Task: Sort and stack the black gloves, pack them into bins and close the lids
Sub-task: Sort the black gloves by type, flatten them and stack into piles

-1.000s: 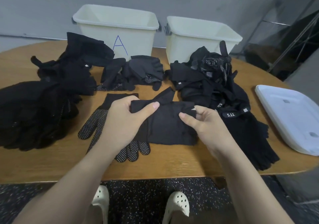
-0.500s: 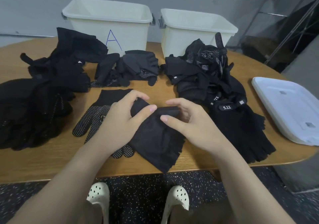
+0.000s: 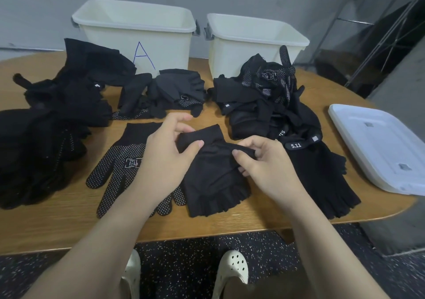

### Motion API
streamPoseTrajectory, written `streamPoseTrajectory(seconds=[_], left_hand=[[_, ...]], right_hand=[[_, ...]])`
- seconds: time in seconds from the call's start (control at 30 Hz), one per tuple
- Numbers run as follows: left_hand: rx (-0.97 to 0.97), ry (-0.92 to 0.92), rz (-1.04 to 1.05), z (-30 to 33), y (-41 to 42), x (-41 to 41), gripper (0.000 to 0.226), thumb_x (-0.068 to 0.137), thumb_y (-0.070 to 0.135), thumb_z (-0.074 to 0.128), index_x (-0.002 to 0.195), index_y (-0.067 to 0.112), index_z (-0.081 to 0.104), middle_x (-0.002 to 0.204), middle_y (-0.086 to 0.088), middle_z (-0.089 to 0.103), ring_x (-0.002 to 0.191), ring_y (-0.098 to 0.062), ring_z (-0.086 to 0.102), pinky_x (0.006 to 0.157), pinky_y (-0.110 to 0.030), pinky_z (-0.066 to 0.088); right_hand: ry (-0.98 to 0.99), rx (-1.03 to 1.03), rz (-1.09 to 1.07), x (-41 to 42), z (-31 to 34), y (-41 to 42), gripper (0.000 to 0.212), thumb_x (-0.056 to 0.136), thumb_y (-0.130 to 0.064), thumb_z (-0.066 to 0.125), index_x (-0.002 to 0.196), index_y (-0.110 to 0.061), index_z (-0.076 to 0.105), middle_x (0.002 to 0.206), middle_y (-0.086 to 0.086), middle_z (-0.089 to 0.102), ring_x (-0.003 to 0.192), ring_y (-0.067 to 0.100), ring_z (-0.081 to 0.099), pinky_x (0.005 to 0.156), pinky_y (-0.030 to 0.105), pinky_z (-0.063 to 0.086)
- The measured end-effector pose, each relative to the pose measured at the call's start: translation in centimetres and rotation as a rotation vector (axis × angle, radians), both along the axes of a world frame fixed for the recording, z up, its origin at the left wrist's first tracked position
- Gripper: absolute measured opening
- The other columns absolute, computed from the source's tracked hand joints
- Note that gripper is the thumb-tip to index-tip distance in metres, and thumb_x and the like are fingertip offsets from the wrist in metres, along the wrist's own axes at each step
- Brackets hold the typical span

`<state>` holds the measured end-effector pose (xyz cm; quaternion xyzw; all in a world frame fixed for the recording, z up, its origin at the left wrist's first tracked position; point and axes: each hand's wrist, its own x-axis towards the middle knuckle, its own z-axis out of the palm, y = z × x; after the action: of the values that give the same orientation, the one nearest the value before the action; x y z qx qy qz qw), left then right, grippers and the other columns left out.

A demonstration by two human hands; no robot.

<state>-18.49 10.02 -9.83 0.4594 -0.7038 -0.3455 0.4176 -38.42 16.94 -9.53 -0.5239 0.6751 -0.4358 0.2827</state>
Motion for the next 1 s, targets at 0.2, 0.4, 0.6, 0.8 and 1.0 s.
streamPoseTrajectory(seconds=[0.2,0.4,0.6,0.8,1.0], left_hand=[[-0.162,-0.203,-0.027,-0.9,-1.2,-0.7,0.031,0.092,0.022,0.076,0.122,0.021,0.066,0.115,0.013,0.067,0.11,0.002,0.057,0.102,-0.029,0.05],[-0.366,-0.547,-0.121,-1.1,-0.6,0.2,0.045,0.099,0.033,0.062,0.141,0.017,0.057,0.139,0.0,0.055,0.129,-0.021,0.048,0.111,-0.045,0.042],[-0.398,-0.8,-0.283,-0.7,1.7,1.9,0.073,0.102,0.063,0.03,0.161,0.02,0.03,0.169,0.004,0.024,0.155,-0.015,0.018,0.126,-0.035,0.011],[-0.284,-0.93,-0.362,-1.3,2.1,2.2,0.086,0.096,0.072,0.006,0.165,0.021,-0.002,0.171,0.008,-0.011,0.155,-0.003,-0.016,0.126,-0.03,-0.011],[-0.257,-1.034,-0.396,-1.5,1.9,2.3,0.087,0.094,0.071,-0.001,0.162,0.019,-0.015,0.168,0.005,-0.025,0.153,-0.005,-0.026,0.128,-0.036,-0.01]], right_hand=[[0.195,0.007,-0.03,-0.4,-0.3,0.6,0.006,0.091,-0.018,0.075,0.089,-0.023,0.071,0.087,-0.011,0.073,0.087,0.008,0.069,0.085,0.035,0.059],[0.353,-0.021,-0.046,0.1,-0.4,0.5,0.012,0.09,-0.016,0.074,0.1,-0.022,0.072,0.093,-0.014,0.067,0.091,-0.001,0.062,0.081,0.019,0.051],[0.692,-0.242,0.048,1.8,-0.7,0.7,0.023,0.096,-0.009,0.063,0.118,-0.012,0.068,0.119,-0.003,0.061,0.113,0.017,0.057,0.1,0.035,0.047],[0.813,-0.166,0.278,3.1,-1.3,1.0,0.041,0.104,-0.021,0.054,0.144,-0.011,0.057,0.145,0.0,0.058,0.136,0.013,0.05,0.126,0.031,0.018],[0.838,0.177,0.445,1.9,-2.2,1.2,0.073,0.099,-0.064,0.004,0.163,-0.031,-0.003,0.168,-0.019,-0.013,0.153,-0.003,-0.018,0.128,0.029,-0.008]])
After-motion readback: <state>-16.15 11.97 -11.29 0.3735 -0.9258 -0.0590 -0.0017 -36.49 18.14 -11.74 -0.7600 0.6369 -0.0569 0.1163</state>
